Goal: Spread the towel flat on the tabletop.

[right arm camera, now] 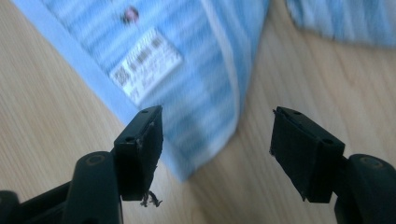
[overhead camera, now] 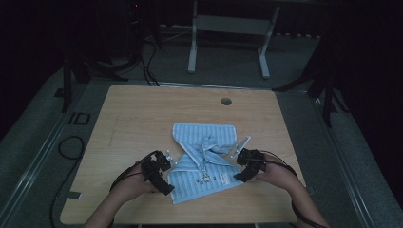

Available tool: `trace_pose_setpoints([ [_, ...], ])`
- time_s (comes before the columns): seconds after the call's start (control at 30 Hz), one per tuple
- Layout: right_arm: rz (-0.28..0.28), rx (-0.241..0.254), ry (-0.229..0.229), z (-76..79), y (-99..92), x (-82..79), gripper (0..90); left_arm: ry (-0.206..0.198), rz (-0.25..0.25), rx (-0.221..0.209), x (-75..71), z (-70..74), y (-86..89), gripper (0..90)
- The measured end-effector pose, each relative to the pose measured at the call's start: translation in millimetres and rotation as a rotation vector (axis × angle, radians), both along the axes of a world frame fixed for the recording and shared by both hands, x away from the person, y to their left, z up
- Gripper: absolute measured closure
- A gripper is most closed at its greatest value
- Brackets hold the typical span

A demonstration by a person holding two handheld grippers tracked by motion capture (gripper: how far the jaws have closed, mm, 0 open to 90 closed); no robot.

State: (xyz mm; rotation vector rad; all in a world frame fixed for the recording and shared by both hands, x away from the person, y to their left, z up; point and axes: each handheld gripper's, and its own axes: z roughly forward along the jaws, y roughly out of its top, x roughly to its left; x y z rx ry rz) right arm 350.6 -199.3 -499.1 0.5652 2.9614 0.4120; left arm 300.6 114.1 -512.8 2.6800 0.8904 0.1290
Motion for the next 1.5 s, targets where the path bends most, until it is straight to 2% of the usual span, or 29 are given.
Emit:
trace_pose_setpoints([
  [0.13,0.014,0.011,-0.003,3.9,14.9,6.6,34.7,-0.012,-0.014,-0.015,9.2,0.0,-15.3,6.9],
  [0.3,0.037,0.036,-0.007,5.6,31.9,14.8,35.9,-0.037,-0.016,-0.044,17.9,1.8,-29.0,14.3],
  [0.37,0.041,0.049,-0.01,4.0,37.6,18.5,37.3,-0.058,-0.021,-0.074,23.5,1.1,-40.3,17.0],
  [0.43,0.038,0.061,-0.004,1.7,42.4,21.0,37.9,-0.075,-0.017,-0.084,27.0,-0.2,-47.2,19.9],
  [0.57,0.044,0.076,-0.013,-2.0,50.9,22.4,41.0,-0.085,0.004,-0.139,33.7,-2.3,-57.3,24.1],
  [0.67,0.046,0.085,-0.029,-2.6,54.7,22.3,44.2,-0.099,0.008,-0.153,36.4,-4.1,-66.7,24.1],
  [0.77,0.047,0.104,-0.053,-3.2,59.4,24.6,51.8,-0.111,0.012,-0.163,40.3,-7.3,-74.3,29.6],
  [0.83,0.044,0.105,-0.057,-4.5,59.5,26.6,59.4,-0.115,0.017,-0.157,43.1,-11.0,-78.6,32.7],
  [0.9,0.048,0.095,-0.06,-5.9,59.6,27.5,68.8,-0.125,0.019,-0.141,45.2,-14.3,-82.4,39.5],
  [0.93,0.057,0.088,-0.057,-6.3,59.2,28.0,74.5,-0.125,0.023,-0.146,45.9,-15.4,-83.6,42.8],
  [1.03,0.068,0.075,-0.056,-6.9,59.4,26.7,86.2,-0.14,0.025,-0.162,46.0,-14.5,-85.9,66.6],
  [1.07,0.073,0.079,-0.06,-6.9,59.0,26.0,86.9,-0.147,0.02,-0.161,45.3,-13.1,-86.7,75.7],
  [1.13,0.079,0.084,-0.057,-5.4,57.8,24.8,87.9,-0.165,0.01,-0.155,43.1,-8.9,-87.5,84.5],
  [1.23,0.073,0.11,-0.071,-1.1,53.6,21.3,88.2,-0.168,-0.01,-0.141,40.6,0.1,-84.3,85.3],
  [1.43,0.046,0.173,-0.094,17.4,35.8,13.7,88.3,-0.193,0.032,-0.186,39.1,24.1,-63.8,85.3],
  [1.5,0.03,0.197,-0.11,25.6,27.3,11.6,88.3,-0.225,0.061,-0.193,39.5,32.8,-53.9,85.3],
])
